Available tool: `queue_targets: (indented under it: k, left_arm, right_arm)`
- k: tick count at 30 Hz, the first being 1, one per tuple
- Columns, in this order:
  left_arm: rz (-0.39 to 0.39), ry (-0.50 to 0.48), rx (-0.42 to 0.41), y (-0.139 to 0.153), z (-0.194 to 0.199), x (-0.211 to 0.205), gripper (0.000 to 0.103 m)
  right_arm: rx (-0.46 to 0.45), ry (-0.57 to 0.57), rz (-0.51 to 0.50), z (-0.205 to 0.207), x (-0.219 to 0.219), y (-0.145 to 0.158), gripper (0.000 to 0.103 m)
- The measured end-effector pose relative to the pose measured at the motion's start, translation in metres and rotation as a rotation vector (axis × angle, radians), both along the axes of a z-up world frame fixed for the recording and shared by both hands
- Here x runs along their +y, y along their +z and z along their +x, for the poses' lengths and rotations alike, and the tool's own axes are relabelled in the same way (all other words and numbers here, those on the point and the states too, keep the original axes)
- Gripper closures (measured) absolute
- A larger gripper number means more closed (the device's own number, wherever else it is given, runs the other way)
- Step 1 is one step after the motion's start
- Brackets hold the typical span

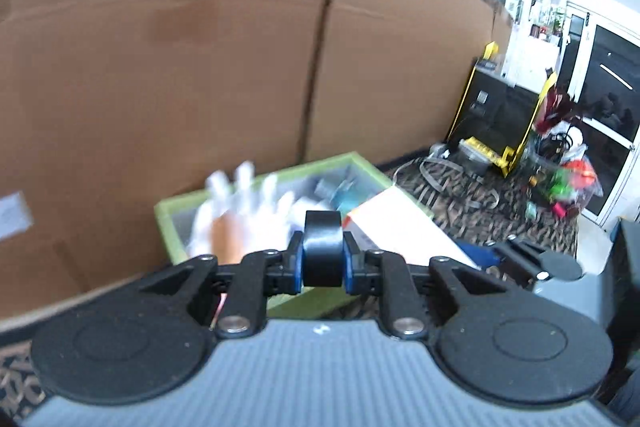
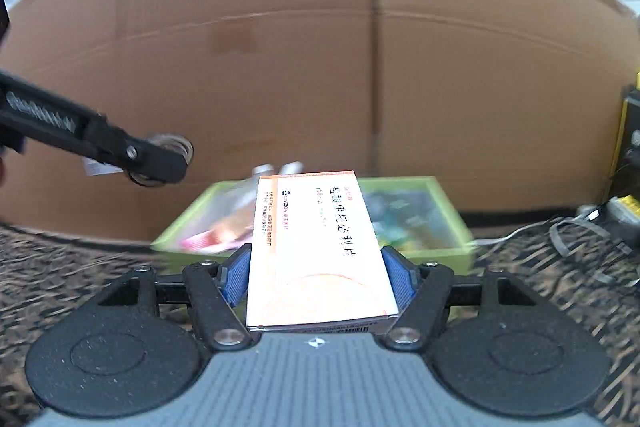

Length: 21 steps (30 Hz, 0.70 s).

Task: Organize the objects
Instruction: 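Carry the tape roll and medicine box into the shoebox and open both tools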

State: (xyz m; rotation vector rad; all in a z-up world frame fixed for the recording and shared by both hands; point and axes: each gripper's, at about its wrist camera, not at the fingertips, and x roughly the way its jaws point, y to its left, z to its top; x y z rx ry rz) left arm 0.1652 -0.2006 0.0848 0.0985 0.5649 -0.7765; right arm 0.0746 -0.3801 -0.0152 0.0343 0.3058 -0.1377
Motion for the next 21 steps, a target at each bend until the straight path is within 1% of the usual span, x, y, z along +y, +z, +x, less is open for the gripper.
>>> queue_targets:
  k: [3,6,10,11,12,13,14,15,16,18,19,20,21]
  left_arm:
    - [0.024,0.049,-0.048,0.004,0.015,-0.04,0.085]
    - [0.028,0.098,-0.012,-0.002,0.04,-0.066,0.085]
    - [0.032,0.149,0.043,-0.022,0.071,-0.082,0.085]
    - [0.034,0.155,0.044,-0.026,0.076,-0.084,0.081]
    - [0.032,0.148,0.039,-0.03,0.08,-0.086,0.072]
    - [0.036,0.138,0.035,-0.033,0.083,-0.086,0.041]
    - [0.039,0.165,0.02,-0.035,0.083,-0.084,0.018]
    - [0.028,0.204,-0.009,-0.036,0.081,-0.08,0.014]
    - [0.012,0.219,-0.041,-0.036,0.078,-0.075,0.013]
    - [-0.004,0.202,-0.063,-0.036,0.076,-0.066,0.01]
    - [-0.01,0.209,-0.065,-0.036,0.074,-0.063,0.006]
    - [-0.02,0.218,-0.067,-0.036,0.072,-0.059,0.0]
    - [-0.033,0.223,-0.071,-0.035,0.068,-0.054,0.0]
  right_arm:
    - [0.009,-0.044,-0.051,0.026,-0.021,0.001,0.031]
    - [0.026,-0.061,-0.05,0.052,-0.04,-0.001,0.031]
    - [0.03,-0.031,-0.04,0.083,-0.049,-0.007,0.031]
    - [0.032,-0.01,-0.032,0.089,-0.045,-0.011,0.031]
    - [0.048,0.024,-0.01,0.098,-0.046,-0.015,0.03]
    - [0.07,0.049,0.012,0.104,-0.046,-0.019,0.03]
    - [0.089,0.064,0.026,0.109,-0.046,-0.022,0.028]
    - [0.097,0.063,0.026,0.11,-0.046,-0.026,0.022]
    - [0.081,0.054,0.005,0.107,-0.044,-0.028,0.019]
    - [0.043,0.037,-0.058,0.099,-0.039,-0.032,0.01]
    - [0.032,0.024,-0.084,0.096,-0.037,-0.033,0.008]
    - [0.022,0.013,-0.099,0.093,-0.035,-0.034,0.006]
    - [0.015,0.005,-0.104,0.091,-0.037,-0.033,0.006]
